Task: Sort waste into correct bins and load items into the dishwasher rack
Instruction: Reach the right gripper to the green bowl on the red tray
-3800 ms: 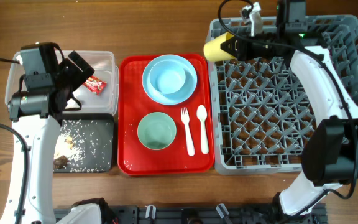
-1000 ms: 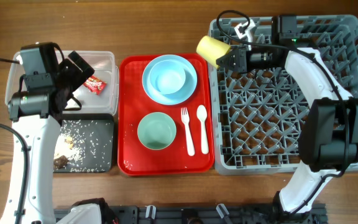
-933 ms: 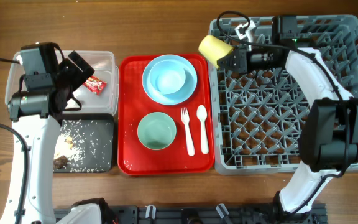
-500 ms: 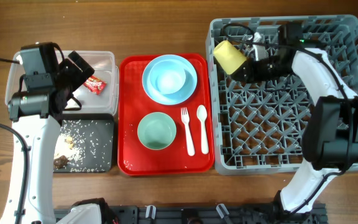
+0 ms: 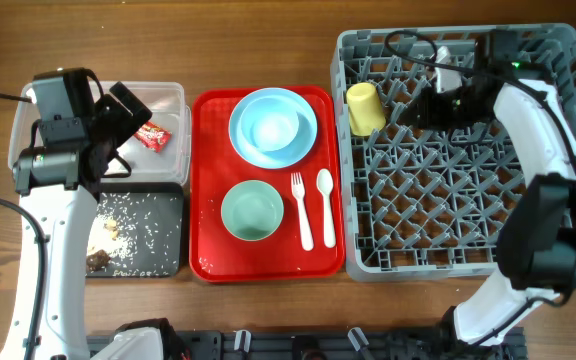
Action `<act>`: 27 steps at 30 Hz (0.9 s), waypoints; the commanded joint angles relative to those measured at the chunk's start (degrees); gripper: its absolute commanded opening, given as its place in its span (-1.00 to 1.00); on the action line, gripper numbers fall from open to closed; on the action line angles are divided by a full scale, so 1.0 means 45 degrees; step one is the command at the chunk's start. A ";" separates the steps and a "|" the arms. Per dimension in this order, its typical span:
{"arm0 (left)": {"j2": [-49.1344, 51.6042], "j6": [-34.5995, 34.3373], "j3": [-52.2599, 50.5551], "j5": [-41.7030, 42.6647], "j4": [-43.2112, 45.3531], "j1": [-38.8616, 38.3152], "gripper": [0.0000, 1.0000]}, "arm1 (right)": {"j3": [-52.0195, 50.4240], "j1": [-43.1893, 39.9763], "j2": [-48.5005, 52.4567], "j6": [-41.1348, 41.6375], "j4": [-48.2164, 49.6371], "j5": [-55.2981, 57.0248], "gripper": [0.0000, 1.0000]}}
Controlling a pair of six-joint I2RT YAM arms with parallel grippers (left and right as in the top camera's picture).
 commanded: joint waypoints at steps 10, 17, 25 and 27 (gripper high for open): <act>0.0000 -0.0117 0.0121 0.0015 0.0029 0.0039 1.00 | 0.0418 0.6110 -0.2764 0.1020 0.0238 0.3721 -0.52; 0.0000 -0.0117 0.0121 0.0015 0.0029 0.0039 1.00 | 0.0330 1.0190 -0.1792 0.1122 0.1705 0.5931 -0.49; 0.0000 -0.0117 0.0121 0.0015 0.0029 0.0039 1.00 | 0.0330 1.2050 0.0301 0.1078 0.2739 0.7446 -0.46; 0.0000 -0.0117 0.0121 0.0015 0.0029 0.0039 1.00 | 0.0330 1.2352 0.0578 0.1078 0.2550 0.7412 -0.46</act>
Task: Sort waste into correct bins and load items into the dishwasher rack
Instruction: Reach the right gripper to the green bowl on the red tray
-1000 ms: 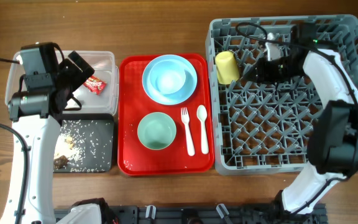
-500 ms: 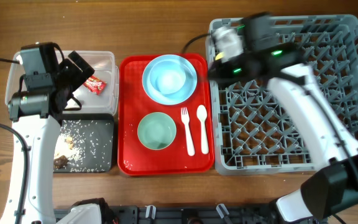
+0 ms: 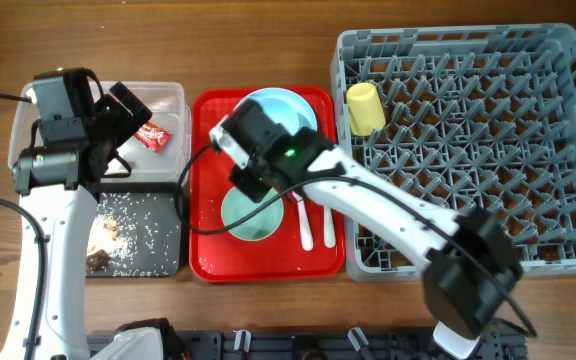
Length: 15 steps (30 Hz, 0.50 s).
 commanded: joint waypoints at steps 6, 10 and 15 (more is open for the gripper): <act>0.0000 -0.0117 0.0121 0.0015 0.0029 0.0039 1.00 | -0.0087 0.1146 0.0661 0.0151 -0.0257 -0.0525 -0.45; 0.0000 -0.0117 0.0121 0.0015 0.0024 0.0039 1.00 | -0.0452 0.1797 0.0661 0.0170 -0.0311 -0.0729 -0.45; 0.0000 -0.0117 0.0121 0.0015 0.0029 0.0039 1.00 | -0.0874 0.2239 0.0665 0.0141 -0.0335 -0.0636 -0.45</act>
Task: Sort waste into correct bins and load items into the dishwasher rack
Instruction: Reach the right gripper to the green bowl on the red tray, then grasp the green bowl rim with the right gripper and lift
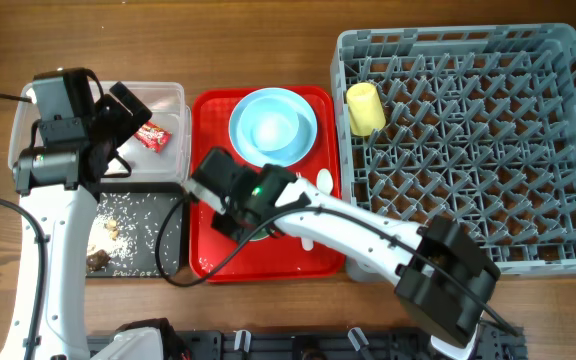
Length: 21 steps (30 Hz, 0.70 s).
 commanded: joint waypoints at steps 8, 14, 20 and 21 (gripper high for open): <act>0.0000 -0.0117 0.0121 0.0010 0.0029 0.0039 1.00 | -0.0641 0.0248 0.0180 -0.0452 -0.0670 -0.0296 -0.35; 0.0000 -0.0117 0.0121 0.0010 0.0029 0.0039 1.00 | -0.0675 0.0257 0.0413 -0.0539 -0.1156 -0.0189 -0.35; 0.0000 -0.0117 0.0121 0.0010 0.0029 0.0039 1.00 | -0.0675 0.0257 0.0510 -0.1161 -0.1350 -0.0141 -0.37; 0.0000 -0.0117 0.0121 0.0010 0.0029 0.0039 1.00 | -0.0680 0.0253 0.0568 -0.1350 -0.1462 -0.0068 -0.36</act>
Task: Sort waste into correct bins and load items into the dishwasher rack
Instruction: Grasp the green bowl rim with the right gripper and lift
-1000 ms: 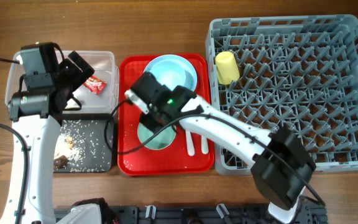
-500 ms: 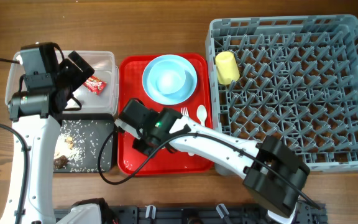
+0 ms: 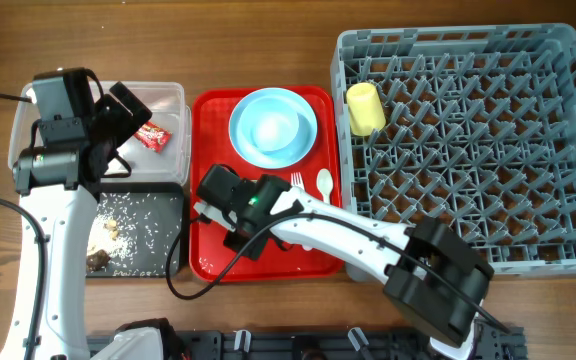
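Observation:
My right gripper reaches low over the left half of the red tray, its jaws hidden under the wrist. The green bowl that belongs there is covered by the arm. A light blue bowl sits on a blue plate at the tray's back. A white fork and a pale spoon show beside the arm. A yellow cup lies in the grey dishwasher rack. My left gripper hangs open at the clear bin's left edge, holding nothing.
The clear bin holds a red wrapper. In front of it is a black bin with rice and food scraps. The right arm's body stretches from the tray to the table's front edge.
The right gripper has shifted slightly toward the tray's left front and now covers the green bowl completely. The left arm has not moved.
The right gripper was first at the back of the rack near the yellow cup. Then it was over the tray between the blue plate and the green bowl. Then it stood lower over the green bowl, where it remains now. The left arm stayed still throughout.

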Action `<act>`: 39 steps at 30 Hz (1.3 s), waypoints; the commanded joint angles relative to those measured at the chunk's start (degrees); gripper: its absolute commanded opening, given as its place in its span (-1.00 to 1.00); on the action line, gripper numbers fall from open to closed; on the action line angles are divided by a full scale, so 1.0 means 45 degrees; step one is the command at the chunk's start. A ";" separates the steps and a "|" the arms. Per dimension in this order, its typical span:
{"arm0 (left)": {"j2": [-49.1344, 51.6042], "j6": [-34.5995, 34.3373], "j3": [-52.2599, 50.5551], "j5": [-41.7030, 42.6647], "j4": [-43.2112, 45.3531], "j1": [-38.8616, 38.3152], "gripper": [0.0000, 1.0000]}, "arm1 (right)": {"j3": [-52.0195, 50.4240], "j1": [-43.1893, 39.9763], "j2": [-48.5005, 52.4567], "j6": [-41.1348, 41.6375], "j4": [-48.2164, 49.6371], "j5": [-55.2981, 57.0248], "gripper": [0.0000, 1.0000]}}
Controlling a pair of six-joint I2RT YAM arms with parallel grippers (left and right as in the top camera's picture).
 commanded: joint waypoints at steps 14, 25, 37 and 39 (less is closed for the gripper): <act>0.0000 -0.0117 0.0121 0.0015 0.0029 0.0039 1.00 | -0.0078 0.0039 0.0758 -0.0821 -0.0287 0.0607 -0.83; 0.0000 -0.0117 0.0121 0.0015 0.0029 0.0039 1.00 | 0.2016 -0.0398 -0.0835 0.0452 -0.0952 -0.1433 -0.91; 0.0000 -0.0117 0.0121 0.0015 0.0029 0.0039 1.00 | 0.1962 -0.6708 -0.3954 0.1865 -0.1020 -0.9831 -0.91; 0.0000 -0.0117 0.0121 0.0015 0.0029 0.0039 1.00 | 0.1579 -0.7868 -0.3949 0.1744 -0.0709 -1.1540 -0.91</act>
